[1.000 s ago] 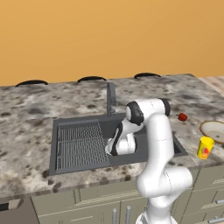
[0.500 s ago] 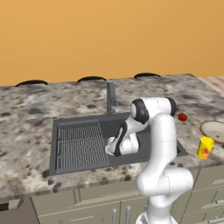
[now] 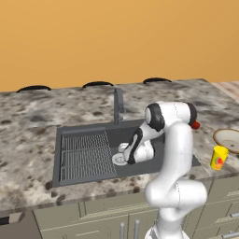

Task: Remove the bell pepper and banana from the sink. Then move the bowl and cup from the counter to the sink for washing.

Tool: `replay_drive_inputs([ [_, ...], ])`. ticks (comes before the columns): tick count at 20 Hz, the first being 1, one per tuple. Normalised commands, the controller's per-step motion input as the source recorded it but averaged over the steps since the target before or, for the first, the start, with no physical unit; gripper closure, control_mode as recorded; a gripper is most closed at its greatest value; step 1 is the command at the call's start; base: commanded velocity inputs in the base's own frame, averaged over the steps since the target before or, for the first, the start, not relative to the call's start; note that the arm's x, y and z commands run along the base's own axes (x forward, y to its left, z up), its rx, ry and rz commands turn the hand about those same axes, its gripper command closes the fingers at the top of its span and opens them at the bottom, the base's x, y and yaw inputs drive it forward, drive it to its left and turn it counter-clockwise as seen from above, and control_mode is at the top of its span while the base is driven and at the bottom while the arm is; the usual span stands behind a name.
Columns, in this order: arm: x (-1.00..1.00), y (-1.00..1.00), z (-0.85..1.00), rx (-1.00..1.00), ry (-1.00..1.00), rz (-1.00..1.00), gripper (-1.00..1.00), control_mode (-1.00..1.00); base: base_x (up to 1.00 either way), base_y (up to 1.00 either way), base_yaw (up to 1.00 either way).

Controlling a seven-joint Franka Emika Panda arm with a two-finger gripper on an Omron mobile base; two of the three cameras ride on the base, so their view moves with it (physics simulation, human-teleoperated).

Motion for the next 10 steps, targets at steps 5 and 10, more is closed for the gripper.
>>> replay_drive_inputs([
  [5, -0.07, -0.16, 0.32, 0.0, 0.0, 0.0, 1.0, -1.0, 0.0, 0.0, 0.0],
  [10, -0.05, -0.17, 0.32, 0.0, 0.04, 0.0, 1.0, -1.0, 0.0, 0.0, 0.0],
])
